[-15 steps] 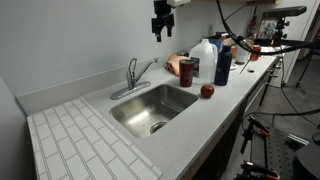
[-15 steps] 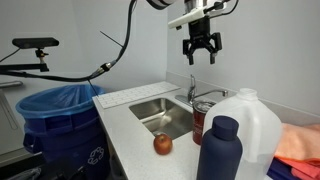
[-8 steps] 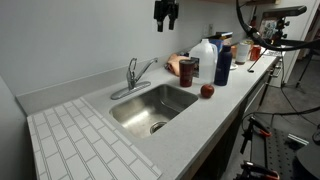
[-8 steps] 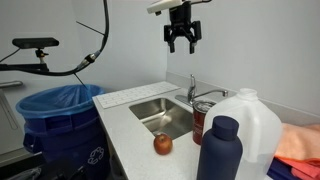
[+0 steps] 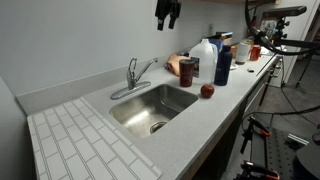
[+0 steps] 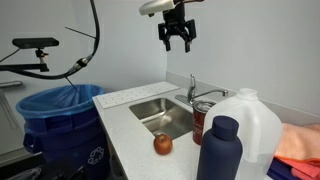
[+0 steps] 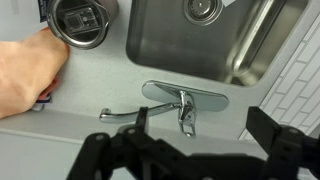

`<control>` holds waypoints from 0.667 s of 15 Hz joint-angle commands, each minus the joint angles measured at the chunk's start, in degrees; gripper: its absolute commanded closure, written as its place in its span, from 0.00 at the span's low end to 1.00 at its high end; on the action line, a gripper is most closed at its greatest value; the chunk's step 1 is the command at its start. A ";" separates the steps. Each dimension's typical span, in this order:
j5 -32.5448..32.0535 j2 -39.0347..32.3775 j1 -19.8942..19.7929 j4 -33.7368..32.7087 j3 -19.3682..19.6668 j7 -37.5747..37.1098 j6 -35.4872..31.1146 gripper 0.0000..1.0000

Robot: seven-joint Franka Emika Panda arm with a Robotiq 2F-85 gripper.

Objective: Open the tap faucet and move the nozzle the right

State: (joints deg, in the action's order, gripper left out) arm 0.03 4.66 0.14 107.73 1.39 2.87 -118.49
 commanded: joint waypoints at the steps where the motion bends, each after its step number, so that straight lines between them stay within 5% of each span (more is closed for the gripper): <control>1: 2.16 3.03 -0.12 3.90 -0.06 1.25 -2.40 0.00; 10: 0.47 1.38 -0.23 2.08 -0.23 0.00 -1.00 0.00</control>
State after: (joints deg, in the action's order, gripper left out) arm 0.48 6.07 0.14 109.95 1.39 2.87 -119.64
